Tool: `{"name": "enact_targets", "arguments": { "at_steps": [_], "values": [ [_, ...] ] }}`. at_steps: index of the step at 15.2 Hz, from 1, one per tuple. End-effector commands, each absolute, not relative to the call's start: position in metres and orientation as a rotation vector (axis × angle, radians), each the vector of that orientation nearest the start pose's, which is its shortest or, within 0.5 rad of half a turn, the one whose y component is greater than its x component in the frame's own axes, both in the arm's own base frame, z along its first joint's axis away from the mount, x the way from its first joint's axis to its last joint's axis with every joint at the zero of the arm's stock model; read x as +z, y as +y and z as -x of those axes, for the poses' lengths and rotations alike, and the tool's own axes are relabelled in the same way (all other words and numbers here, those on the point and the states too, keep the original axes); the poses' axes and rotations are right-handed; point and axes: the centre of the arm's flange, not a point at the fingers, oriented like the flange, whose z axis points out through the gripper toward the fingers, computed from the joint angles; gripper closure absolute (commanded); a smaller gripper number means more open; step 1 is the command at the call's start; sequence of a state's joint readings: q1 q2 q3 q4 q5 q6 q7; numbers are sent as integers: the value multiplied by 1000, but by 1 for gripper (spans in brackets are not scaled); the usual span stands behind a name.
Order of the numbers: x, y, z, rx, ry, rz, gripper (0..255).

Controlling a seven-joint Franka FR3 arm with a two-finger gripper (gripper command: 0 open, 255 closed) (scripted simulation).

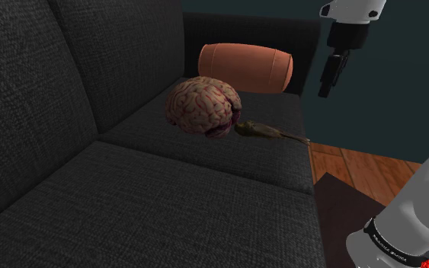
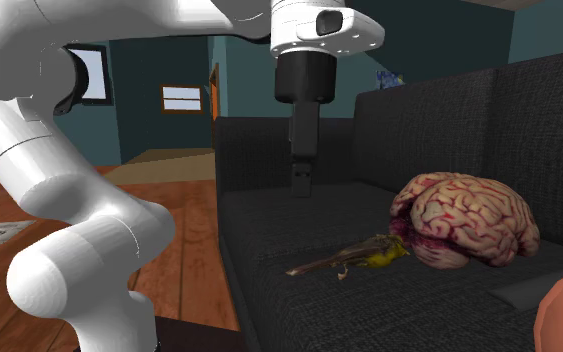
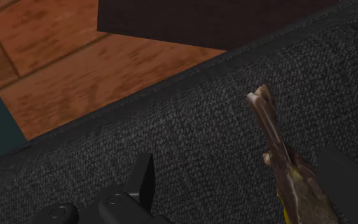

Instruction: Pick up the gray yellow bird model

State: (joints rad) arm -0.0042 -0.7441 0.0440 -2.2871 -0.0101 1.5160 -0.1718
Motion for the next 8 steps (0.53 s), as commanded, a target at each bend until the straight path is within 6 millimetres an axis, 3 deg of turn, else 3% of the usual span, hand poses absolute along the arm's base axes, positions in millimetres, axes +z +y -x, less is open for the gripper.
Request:
{"name": "enact_targets", "arguments": {
  "at_steps": [1,8],
  "values": [
    [605,16,-313,48,-316,3163,0],
    [552,71,-349,-65,-548,3111,0]
  ]
}}
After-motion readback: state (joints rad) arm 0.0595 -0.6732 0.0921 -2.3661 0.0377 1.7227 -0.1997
